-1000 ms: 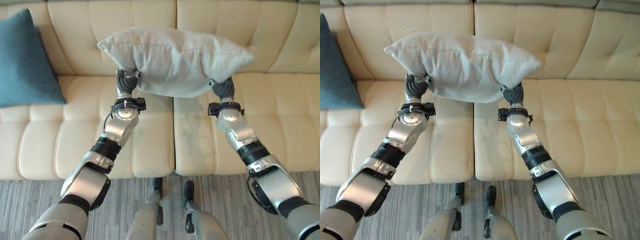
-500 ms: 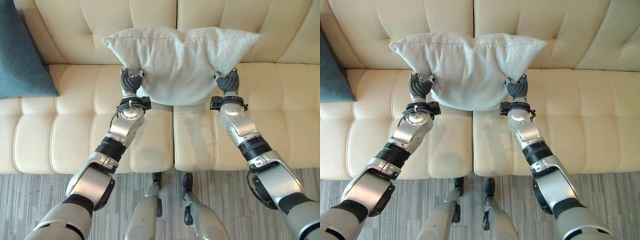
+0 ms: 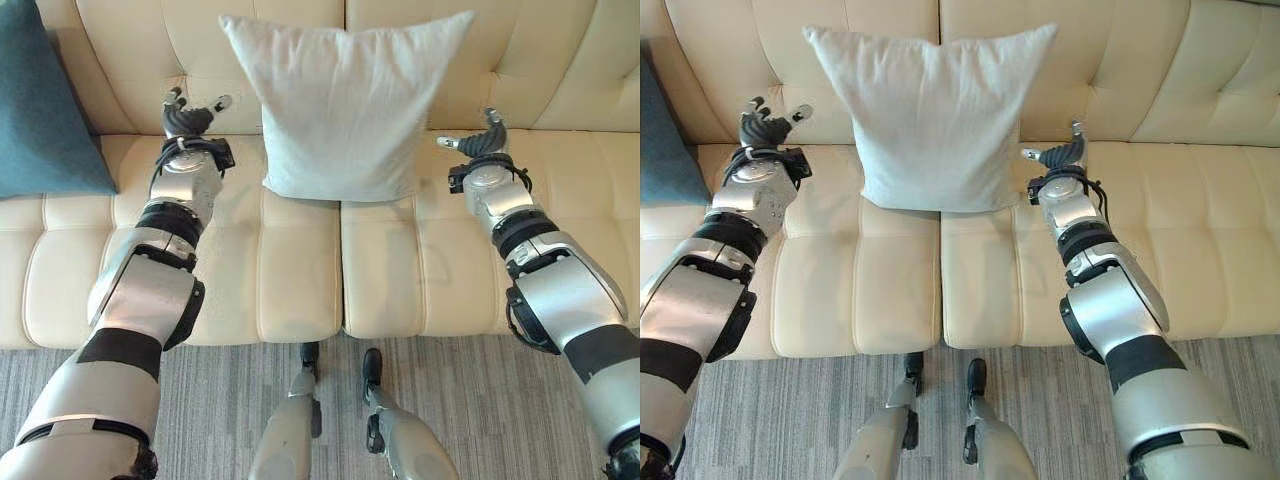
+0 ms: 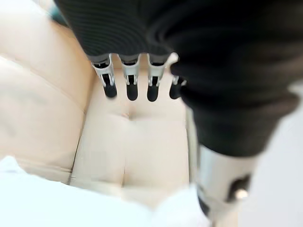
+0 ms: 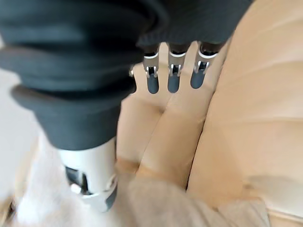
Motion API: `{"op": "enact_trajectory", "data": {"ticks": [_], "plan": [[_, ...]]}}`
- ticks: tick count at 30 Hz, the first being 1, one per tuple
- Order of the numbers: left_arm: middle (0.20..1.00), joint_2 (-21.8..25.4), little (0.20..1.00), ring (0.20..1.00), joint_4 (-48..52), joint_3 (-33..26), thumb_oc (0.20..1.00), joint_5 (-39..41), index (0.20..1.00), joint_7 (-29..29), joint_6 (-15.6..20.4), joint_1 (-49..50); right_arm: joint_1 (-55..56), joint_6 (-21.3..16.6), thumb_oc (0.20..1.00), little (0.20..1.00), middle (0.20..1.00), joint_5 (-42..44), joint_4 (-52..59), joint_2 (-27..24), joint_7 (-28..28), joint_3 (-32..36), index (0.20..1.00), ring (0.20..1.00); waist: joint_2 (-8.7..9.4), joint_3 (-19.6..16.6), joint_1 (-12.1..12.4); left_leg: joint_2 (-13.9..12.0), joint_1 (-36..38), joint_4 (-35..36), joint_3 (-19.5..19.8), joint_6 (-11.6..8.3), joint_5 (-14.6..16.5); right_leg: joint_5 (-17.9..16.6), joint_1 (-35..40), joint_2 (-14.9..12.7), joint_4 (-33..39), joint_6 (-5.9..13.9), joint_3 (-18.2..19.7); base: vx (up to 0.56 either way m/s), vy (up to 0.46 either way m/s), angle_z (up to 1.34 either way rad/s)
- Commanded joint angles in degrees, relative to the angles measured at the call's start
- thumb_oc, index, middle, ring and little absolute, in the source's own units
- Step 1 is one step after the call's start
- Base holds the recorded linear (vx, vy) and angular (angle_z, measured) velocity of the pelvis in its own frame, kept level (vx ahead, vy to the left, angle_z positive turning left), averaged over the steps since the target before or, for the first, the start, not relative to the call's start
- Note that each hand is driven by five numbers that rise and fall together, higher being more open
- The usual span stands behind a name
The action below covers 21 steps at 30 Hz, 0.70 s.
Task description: Pick up all the scattered cushions and arrange them neatly on the sofa.
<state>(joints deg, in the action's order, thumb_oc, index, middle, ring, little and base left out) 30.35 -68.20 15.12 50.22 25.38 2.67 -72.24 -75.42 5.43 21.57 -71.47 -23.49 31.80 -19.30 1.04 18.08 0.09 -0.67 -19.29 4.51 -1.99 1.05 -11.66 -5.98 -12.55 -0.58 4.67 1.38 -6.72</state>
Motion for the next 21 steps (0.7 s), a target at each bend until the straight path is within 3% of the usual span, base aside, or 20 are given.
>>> {"op": "enact_trajectory", "data": {"ticks": [1, 5, 9, 12, 14, 15, 16, 21], "plan": [[1.0, 0.7, 1.0, 1.0, -4.1, -0.8, 1.0, 6.2, 1.0, 1.6, 3.2, -1.8, -3.4, -1.5, 1.0, 1.0, 1.0, 1.0, -0.3, -4.8, 5.8, -1.6, 1.0, 1.0, 0.56, -0.3, 0.8, 0.6, 5.7, 0.5, 0.8, -2.83, 8.0, 4.9, -0.3, -4.1, -1.4, 4.13, -0.7, 0.04, 0.02, 0.07], [1.0, 2.2, 1.0, 1.0, -3.1, -4.5, 1.0, 5.1, 1.0, 0.3, 2.4, 4.6, 0.8, -4.1, 1.0, 1.0, 1.0, 5.1, 3.4, -6.9, 6.3, 2.2, 1.0, 1.0, 0.55, -0.9, 0.7, 0.8, 5.4, 0.5, 0.8, -2.94, 8.3, 4.3, 0.0, -4.1, -0.2, 4.15, -0.7, 0.04, 0.026, 0.03], [1.0, 6.3, 1.0, 1.0, 1.5, -2.9, 1.0, -11.4, 1.0, -3.2, 0.9, 15.6, 13.1, -8.5, 1.0, 1.0, 1.0, 6.0, 12.6, -8.6, 2.2, 6.1, 1.0, 1.0, 0.86, -1.3, 0.3, 0.8, 5.5, 0.5, 0.4, -2.87, 8.5, 3.9, 0.1, -4.0, 0.3, 4.01, -0.7, 0.01, 0.01, 0.01], [1.0, 7.3, 1.0, 1.0, 14.6, -4.7, 1.0, -19.6, 1.0, -3.8, 2.3, 29.3, 27.5, -9.2, 1.0, 1.0, 1.0, 1.7, 24.4, -9.7, -2.6, 8.6, 1.0, 1.0, 1.09, -1.3, 0.3, 0.8, 6.7, 0.5, 0.2, -2.66, 9.0, 4.2, 1.1, -3.9, 0.3, 3.94, -0.6, 0.02, 0.005, 0.02], [1.0, 6.2, 1.0, 1.0, 26.2, -8.2, 1.0, -24.6, 1.0, -4.0, 2.3, 41.5, 39.3, -9.2, 1.0, 1.0, 1.0, -1.9, 33.1, -9.3, -4.7, 12.8, 1.0, 1.0, 1.2, -1.6, 0.2, 0.9, 6.8, 0.5, 0.1, -2.5, 9.1, 4.3, 1.2, -3.9, 0.3, 3.98, -0.8, 0.0, 0.0, 0.0], [1.0, 6.2, 1.0, 1.0, 26.2, -8.2, 1.0, -24.6, 1.0, -4.0, 2.3, 41.5, 39.4, -9.2, 1.0, 1.0, 1.0, -1.9, 33.1, -9.3, -4.7, 12.8, 1.0, 1.0, 1.2, -1.7, 0.2, 0.9, 6.7, 0.5, 0.1, -2.5, 9.1, 4.3, 1.2, -3.9, 0.3, 3.98, -0.9, 0.0, 0.0, 0.0], [1.0, 2.7, 1.0, 1.0, 33.6, -11.5, 1.0, -27.3, 1.0, -4.6, 2.5, 51.7, 48.4, -8.8, 1.0, 1.0, 1.0, -6.4, 38.5, -7.4, -7.2, 14.9, 1.0, 1.0, 1.47, -1.9, 0.4, 0.9, 7.4, 0.5, -0.1, -2.36, 9.5, 4.5, 1.8, -3.8, 0.3, 4.04, -0.8, 0.01, -0.005, -0.04], [1.0, -3.6, 1.0, 1.0, 38.6, -13.4, 1.0, -34.0, 1.0, -9.0, 0.6, 64.4, 61.6, -5.7, 1.0, 1.0, 1.0, -14.1, 38.9, -4.3, -14.2, 15.9, 1.0, 1.0, 1.84, -3.7, 0.4, 0.8, 9.9, 0.5, -0.2, -2.43, 10.2, 5.2, 4.5, -3.8, 0.3, 4.15, -1.7, 0.0, -0.022, -0.1]]}}
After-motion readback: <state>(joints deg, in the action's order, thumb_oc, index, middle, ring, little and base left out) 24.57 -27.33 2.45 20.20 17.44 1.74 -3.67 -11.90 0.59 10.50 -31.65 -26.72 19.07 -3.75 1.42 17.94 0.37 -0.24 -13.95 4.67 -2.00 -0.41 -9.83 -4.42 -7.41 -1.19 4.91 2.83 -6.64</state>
